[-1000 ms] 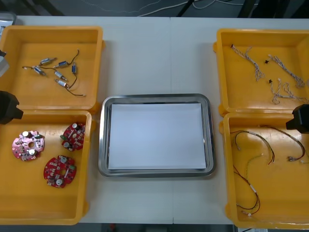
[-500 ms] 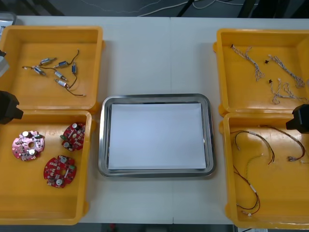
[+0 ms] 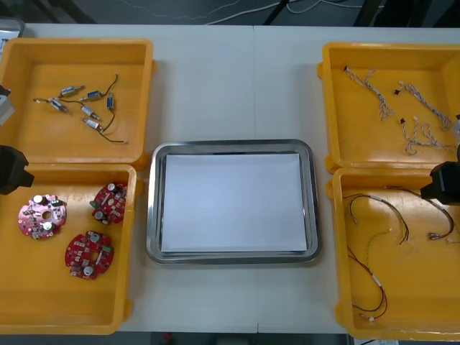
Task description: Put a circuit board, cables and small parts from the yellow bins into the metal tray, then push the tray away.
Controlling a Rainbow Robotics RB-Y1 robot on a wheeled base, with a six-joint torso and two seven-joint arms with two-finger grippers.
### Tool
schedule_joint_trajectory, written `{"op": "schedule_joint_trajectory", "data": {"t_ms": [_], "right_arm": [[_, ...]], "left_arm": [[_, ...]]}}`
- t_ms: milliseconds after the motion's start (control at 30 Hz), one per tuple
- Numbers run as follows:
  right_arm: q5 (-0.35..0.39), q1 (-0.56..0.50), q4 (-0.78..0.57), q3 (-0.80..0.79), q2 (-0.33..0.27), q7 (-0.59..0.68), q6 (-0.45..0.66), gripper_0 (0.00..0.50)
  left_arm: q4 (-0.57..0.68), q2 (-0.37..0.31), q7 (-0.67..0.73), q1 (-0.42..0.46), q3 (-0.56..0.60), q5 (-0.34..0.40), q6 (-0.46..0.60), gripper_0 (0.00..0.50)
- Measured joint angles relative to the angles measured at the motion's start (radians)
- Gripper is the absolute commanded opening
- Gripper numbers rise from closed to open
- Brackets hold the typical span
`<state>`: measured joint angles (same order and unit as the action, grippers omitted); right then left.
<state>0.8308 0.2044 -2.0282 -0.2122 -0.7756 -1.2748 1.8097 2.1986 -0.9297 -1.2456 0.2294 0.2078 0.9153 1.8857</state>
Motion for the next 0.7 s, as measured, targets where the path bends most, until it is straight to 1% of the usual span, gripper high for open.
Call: {"op": "schedule_joint_trajectory", "data": {"t_ms": [233, 300, 367, 433, 533, 567, 700], "right_arm": [[0.004, -0.007, 0.000, 0.000, 0.021, 0.001, 0.007, 0.500], [0.004, -0.010, -0.001, 0.000, 0.036, 0.004, 0.007, 0.500], [0.004, -0.016, -0.005, 0.000, 0.050, 0.024, 0.007, 0.500], [0.003, -0.026, -0.023, 0.000, 0.063, 0.078, 0.007, 0.500], [0.002, -0.055, -0.080, 0.000, 0.074, 0.196, 0.007, 0.500], [0.000, -0.067, -0.102, 0.000, 0.077, 0.219, 0.007, 0.500], [-0.007, -0.119, -0.177, 0.000, 0.094, 0.230, 0.007, 0.500]], "left_arm": [[0.000, 0.000, 0.000, -0.001, 0.000, 0.000, 0.001, 0.500], [0.007, 0.003, 0.000, -0.011, 0.001, -0.017, 0.001, 0.500], [0.025, 0.012, 0.000, -0.029, 0.001, -0.055, 0.001, 0.500], [0.046, 0.026, 0.000, -0.049, 0.002, -0.083, 0.001, 0.500], [0.065, 0.057, 0.000, -0.083, 0.023, -0.087, 0.000, 0.500], [0.067, 0.070, 0.000, -0.094, 0.035, -0.087, 0.000, 0.500], [0.081, 0.130, 0.000, -0.137, 0.086, -0.087, 0.000, 0.500]]}}
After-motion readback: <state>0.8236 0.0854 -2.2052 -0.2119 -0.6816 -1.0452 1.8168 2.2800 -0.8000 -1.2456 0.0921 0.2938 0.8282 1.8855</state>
